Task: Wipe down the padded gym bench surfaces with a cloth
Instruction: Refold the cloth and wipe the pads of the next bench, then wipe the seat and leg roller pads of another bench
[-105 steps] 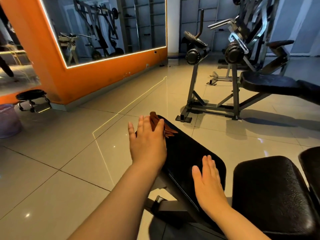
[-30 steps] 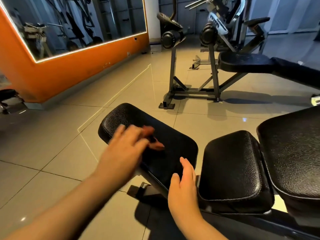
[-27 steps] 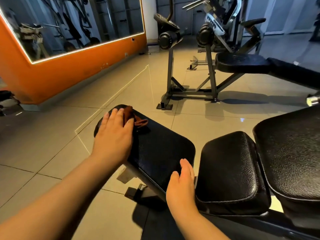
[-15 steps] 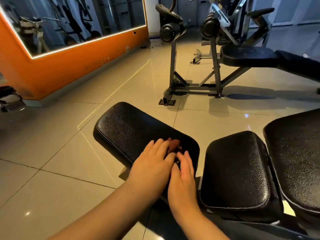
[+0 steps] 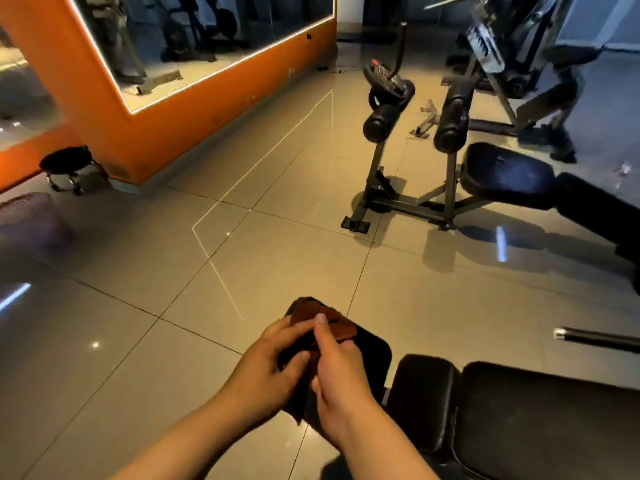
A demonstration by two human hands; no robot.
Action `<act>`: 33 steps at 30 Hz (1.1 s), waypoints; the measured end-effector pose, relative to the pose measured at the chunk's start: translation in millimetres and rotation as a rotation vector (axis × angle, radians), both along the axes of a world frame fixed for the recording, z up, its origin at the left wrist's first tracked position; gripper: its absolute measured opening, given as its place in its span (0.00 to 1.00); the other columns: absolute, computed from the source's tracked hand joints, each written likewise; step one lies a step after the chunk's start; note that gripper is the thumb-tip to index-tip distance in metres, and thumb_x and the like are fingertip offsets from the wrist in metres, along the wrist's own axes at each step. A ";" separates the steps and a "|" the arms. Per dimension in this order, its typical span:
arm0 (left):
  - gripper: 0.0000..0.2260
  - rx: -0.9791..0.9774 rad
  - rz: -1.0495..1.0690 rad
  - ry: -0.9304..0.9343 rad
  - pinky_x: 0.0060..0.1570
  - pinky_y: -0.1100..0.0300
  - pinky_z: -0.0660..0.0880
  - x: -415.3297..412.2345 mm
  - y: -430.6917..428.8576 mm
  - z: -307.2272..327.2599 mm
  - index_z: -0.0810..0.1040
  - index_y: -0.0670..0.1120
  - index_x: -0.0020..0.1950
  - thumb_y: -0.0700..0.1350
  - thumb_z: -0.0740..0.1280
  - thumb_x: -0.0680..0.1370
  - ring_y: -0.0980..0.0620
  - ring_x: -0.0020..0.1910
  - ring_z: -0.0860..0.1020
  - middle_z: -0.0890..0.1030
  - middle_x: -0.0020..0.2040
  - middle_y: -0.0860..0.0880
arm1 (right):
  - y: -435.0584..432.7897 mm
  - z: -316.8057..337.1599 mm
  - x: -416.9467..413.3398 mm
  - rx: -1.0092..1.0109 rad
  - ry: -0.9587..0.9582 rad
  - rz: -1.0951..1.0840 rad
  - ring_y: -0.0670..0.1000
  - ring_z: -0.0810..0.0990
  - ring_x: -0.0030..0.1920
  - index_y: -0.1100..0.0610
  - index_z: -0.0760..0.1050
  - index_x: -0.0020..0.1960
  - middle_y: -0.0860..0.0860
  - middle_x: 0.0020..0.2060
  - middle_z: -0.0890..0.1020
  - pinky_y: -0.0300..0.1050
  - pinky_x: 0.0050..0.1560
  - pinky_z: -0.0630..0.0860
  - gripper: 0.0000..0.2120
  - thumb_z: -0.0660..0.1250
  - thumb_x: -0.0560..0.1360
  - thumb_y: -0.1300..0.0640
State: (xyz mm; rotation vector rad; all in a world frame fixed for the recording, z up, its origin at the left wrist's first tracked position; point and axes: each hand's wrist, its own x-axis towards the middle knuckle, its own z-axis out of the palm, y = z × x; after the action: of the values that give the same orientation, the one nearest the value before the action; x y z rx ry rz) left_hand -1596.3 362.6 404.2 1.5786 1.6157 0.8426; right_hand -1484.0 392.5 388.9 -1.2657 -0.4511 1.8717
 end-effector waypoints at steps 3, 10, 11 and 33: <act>0.23 -0.066 0.232 -0.313 0.53 0.70 0.76 -3.2 0.9 91.0 0.78 0.58 0.64 0.32 0.64 0.78 0.68 0.56 0.77 0.78 0.62 0.58 | 4.8 88.6 5.5 0.158 -0.250 0.002 0.50 0.86 0.49 0.52 0.80 0.56 0.51 0.48 0.87 0.51 0.53 0.83 0.11 0.62 0.83 0.48; 0.14 -0.361 0.323 -0.807 0.57 0.54 0.74 -26.6 24.9 237.2 0.79 0.45 0.65 0.43 0.67 0.79 0.47 0.57 0.79 0.82 0.59 0.41 | 19.3 257.9 49.8 0.434 -0.529 0.059 0.47 0.84 0.52 0.51 0.77 0.60 0.48 0.52 0.85 0.47 0.55 0.81 0.12 0.62 0.82 0.47; 0.14 -0.363 0.257 -0.843 0.58 0.52 0.71 -26.8 28.1 249.1 0.81 0.44 0.63 0.46 0.71 0.78 0.46 0.55 0.78 0.82 0.59 0.40 | 22.9 272.3 57.5 0.476 -0.581 0.071 0.46 0.84 0.52 0.50 0.77 0.60 0.47 0.52 0.85 0.48 0.57 0.81 0.12 0.62 0.82 0.46; 0.13 -0.047 -0.002 -0.582 0.49 0.53 0.80 -39.8 132.6 386.7 0.75 0.52 0.60 0.37 0.65 0.80 0.45 0.51 0.81 0.81 0.55 0.46 | 129.0 379.8 68.3 0.416 -0.164 0.015 0.58 0.86 0.50 0.54 0.66 0.69 0.58 0.50 0.86 0.47 0.43 0.83 0.23 0.71 0.77 0.61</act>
State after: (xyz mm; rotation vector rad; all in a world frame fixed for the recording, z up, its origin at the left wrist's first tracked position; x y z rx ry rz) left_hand -1636.1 495.2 791.0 1.1536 1.2001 1.1264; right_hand -1415.7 521.5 768.7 -1.1327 -0.8889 1.5832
